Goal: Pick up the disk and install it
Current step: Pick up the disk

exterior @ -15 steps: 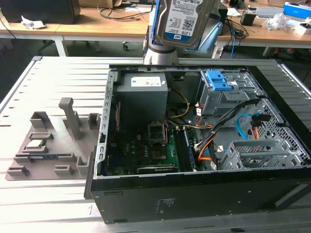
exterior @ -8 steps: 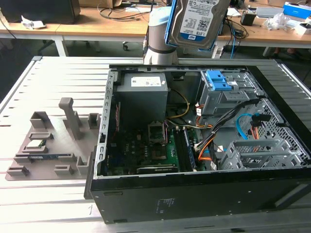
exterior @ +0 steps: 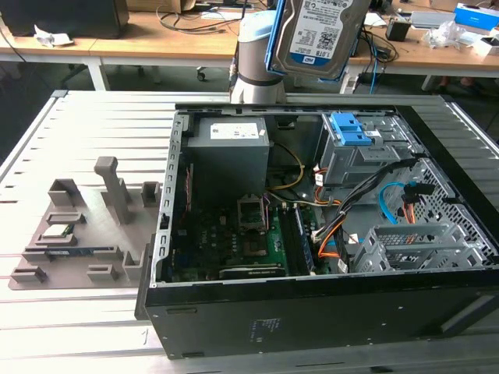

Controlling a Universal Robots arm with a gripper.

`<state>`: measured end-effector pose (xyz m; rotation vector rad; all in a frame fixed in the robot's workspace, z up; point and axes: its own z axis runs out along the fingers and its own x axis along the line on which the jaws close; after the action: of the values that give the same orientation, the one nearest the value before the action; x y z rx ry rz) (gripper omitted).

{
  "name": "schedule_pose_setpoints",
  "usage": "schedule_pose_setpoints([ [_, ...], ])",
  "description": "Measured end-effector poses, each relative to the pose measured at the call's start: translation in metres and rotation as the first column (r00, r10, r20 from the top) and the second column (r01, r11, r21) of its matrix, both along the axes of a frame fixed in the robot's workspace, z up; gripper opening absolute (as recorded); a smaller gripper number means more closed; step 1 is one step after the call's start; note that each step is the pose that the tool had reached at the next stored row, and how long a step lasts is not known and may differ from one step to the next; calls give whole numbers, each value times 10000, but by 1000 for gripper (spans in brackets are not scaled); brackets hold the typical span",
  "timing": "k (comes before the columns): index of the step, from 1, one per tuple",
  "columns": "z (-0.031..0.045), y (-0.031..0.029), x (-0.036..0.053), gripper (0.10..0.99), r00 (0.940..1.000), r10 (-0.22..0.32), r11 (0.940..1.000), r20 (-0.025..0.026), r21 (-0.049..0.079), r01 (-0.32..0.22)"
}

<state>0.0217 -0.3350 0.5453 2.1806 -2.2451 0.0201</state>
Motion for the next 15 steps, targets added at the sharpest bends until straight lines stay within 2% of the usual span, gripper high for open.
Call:
schedule_pose_setpoints([
  [3, 0, -38, 0, 365, 10000, 0, 10000, 0, 0, 0],
  [6, 0, -108, 0, 365, 10000, 0, 10000, 0, 0, 0],
  [8, -1, -196, 0, 365, 10000, 0, 10000, 0, 0, 0],
  [10, -1, -247, 0, 365, 10000, 0, 10000, 1, 0, 0],
  [13, -2, -384, 0, 365, 10000, 1, 10000, 1, 0, -1],
  [15, -1, -443, 0, 365, 10000, 1, 10000, 0, -6, -1],
])
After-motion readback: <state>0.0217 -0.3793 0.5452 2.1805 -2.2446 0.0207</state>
